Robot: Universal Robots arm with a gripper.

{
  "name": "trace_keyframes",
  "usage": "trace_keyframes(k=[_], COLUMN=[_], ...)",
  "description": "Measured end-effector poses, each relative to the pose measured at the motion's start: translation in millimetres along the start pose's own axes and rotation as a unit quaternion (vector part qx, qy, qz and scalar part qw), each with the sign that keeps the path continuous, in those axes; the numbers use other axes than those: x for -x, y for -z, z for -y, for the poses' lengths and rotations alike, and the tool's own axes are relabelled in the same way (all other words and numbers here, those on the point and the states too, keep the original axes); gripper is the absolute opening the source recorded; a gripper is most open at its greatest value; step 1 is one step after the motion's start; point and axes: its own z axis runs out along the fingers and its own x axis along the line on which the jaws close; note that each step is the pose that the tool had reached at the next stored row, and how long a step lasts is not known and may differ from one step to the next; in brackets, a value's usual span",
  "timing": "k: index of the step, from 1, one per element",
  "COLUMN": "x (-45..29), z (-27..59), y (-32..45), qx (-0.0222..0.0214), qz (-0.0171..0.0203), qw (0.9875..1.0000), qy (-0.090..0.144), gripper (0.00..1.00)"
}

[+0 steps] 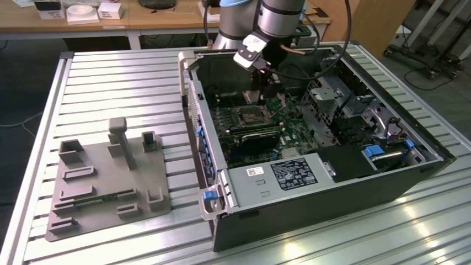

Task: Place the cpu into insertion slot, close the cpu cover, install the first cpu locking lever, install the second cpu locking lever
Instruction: 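Place the cpu into insertion slot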

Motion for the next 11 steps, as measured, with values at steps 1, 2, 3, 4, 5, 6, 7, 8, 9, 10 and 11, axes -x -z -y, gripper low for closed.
trace_keyframes(k=[1, 2, 3, 4, 5, 6, 7, 8, 9, 10, 11], x=[-0.1, -0.3, -0.6, -1.0, -1.5, -2.2, -3.2, -4.4, -5.7, -6.9, -8.0], z=[0.0, 0.0, 0.0, 0.0, 0.0, 0.0, 0.0, 0.0, 0.0, -0.2, -0.5], y=[-0.3, -0.8, -1.7, -2.7, -3.8, -5.0, -6.4, -7.8, -9.1, -10.3, -11.6], qx=[0.0001, 0.0002, 0.0001, 0.0002, 0.0002, 0.0002, 0.0002, 0.0003, 0.0003, 0.0003, 0.0003], qz=[-0.0001, -0.0001, 0.0, 0.0001, 0.0001, 0.0001, 0.0002, 0.0001, 0.0001, 0.0001, 0.0001], qw=[1.0, 1.0, 1.0, 1.0, 1.0, 1.0, 1.0, 1.0, 1.0, 1.0, 1.0], qy=[0.0, 0.0, 0.0, 0.0, 0.0, 0.001, 0.001, 0.001, 0.001, 0.002, 0.002], gripper=[0.54, 0.54, 0.54, 0.54, 0.54, 0.54, 0.54, 0.54, 0.54, 0.54, 0.54])
